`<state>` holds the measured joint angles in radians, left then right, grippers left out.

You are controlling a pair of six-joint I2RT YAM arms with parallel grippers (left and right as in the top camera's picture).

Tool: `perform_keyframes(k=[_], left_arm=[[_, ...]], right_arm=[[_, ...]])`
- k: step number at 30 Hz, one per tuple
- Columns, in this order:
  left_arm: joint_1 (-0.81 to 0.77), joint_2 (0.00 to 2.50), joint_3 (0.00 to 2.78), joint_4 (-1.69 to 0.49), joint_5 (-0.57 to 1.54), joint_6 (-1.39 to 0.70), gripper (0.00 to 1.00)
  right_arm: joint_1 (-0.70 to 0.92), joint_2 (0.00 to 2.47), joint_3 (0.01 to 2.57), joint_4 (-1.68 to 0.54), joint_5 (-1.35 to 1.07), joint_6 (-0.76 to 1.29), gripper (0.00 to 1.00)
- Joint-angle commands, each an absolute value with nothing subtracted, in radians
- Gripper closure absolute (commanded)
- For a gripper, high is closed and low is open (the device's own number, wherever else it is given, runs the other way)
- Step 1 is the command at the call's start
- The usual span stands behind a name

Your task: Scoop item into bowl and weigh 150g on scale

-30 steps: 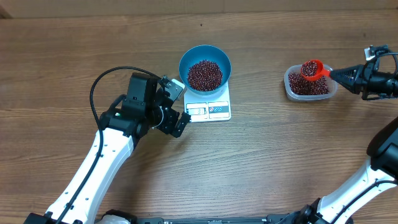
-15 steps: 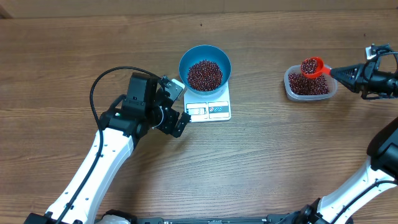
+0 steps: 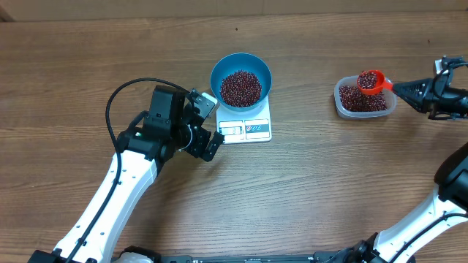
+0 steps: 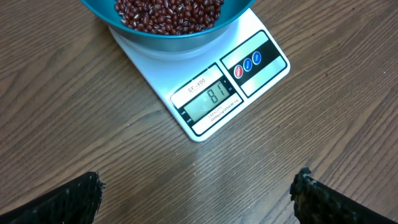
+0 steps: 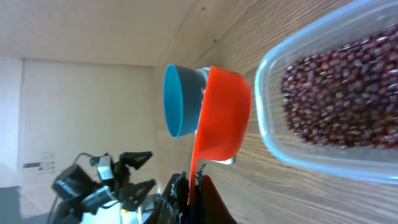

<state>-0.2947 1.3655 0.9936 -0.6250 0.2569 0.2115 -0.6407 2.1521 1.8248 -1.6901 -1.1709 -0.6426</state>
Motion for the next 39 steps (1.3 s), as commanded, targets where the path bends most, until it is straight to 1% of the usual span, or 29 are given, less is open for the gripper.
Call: perform_keyframes(k=[1, 8, 24, 26, 27, 31, 32, 35, 39], left_arm=[[-0.295, 1.373, 0.992, -0.625, 0.258, 0.202, 0.00], [-0.295, 1.373, 0.992, -0.625, 0.258, 0.202, 0.01], [-0.295, 1.373, 0.992, -0.625, 0.258, 0.202, 0.01], [-0.295, 1.373, 0.992, -0.624, 0.258, 0.202, 0.00], [-0.295, 1.373, 0.992, -0.625, 0.259, 0.202, 0.00], [-0.295, 1.373, 0.992, -0.625, 0.258, 0.202, 0.00], [-0.295, 1.373, 0.992, -0.625, 0.258, 0.202, 0.00], [-0.295, 1.373, 0.992, -0.625, 0.259, 0.202, 0.00], [-0.295, 1.373, 0.992, -0.625, 0.259, 0.202, 0.00]], right_arm=[[-0.636, 2.151, 1.842, -1.695, -1.253, -0.698, 0.96], [-0.561, 2.149, 1.842, -1.695, -1.278, -0.733, 0.96], [-0.289, 2.149, 1.916, -1.681, -1.349, -0.722, 0.96], [-0.251, 2.149, 1.942, -1.670, -1.345, -0.691, 0.96], [-0.176, 2.149, 1.988, -1.590, -1.312, -0.593, 0.96], [-0.105, 2.149, 2.025, -1.449, -1.207, -0.389, 0.96], [-0.062, 2.149, 2.050, -1.385, -1.150, -0.308, 0.96], [-0.021, 2.149, 2.079, -1.345, -1.115, -0.259, 0.96], [0.017, 2.149, 2.091, -1.332, -1.100, -0.253, 0.96]])
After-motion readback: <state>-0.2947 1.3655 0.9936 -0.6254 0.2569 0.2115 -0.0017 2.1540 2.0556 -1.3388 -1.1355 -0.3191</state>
